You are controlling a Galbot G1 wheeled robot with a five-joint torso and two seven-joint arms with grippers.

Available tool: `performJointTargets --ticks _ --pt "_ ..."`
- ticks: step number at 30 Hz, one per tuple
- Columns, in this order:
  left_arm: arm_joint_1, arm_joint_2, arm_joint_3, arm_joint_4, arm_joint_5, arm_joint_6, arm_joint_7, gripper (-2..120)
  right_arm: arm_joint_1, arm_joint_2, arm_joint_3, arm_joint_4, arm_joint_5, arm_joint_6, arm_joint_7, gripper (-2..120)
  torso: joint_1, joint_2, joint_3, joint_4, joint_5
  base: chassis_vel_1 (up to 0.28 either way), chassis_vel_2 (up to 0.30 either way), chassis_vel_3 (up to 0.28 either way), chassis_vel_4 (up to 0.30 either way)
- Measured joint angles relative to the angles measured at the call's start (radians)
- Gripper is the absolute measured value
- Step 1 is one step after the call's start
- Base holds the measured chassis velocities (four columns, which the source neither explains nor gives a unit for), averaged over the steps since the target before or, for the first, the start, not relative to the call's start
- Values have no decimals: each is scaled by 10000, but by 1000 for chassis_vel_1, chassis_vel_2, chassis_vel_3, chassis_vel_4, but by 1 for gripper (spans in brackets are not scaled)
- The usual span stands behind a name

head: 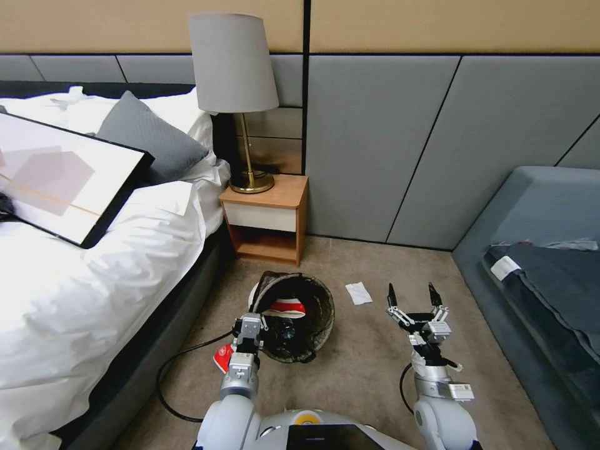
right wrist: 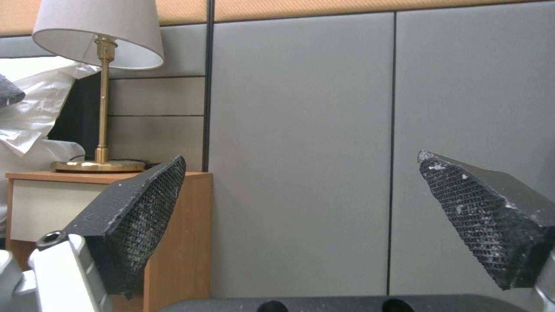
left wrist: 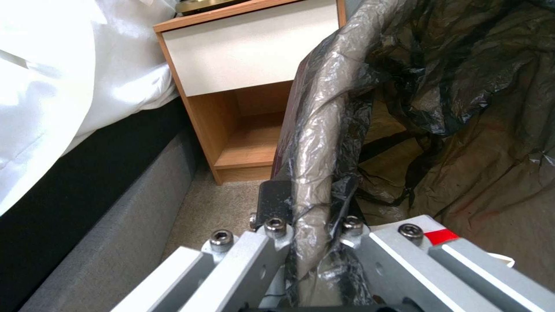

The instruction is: Pick up the trash bin, then pick up the garbage from the floor and place it into the trash bin.

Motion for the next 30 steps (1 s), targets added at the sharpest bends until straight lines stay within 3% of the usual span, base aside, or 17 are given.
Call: performJointTargets --ticks 10,17,22,30 --pt "16 2 5 9 31 -3 0 0 744 -363 430 -144 15 -303 215 100 0 0 0 0 2 0 0 0 0" --pt "49 -14 -1 12 51 -5 2 0 1386 -924 1105 -846 -66 -1225 474 100 0 0 0 1 1 0 0 0 0" --pt "22 -33 -6 47 51 -5 9 0 1690 -1177 1508 -1656 -338 -2430 903 100 0 0 0 0 2 0 0 0 0" --pt "51 -17 4 42 54 -5 13 0 2141 -1831 2097 -3240 -834 -3773 297 100 0 0 0 0 2 0 0 0 0"
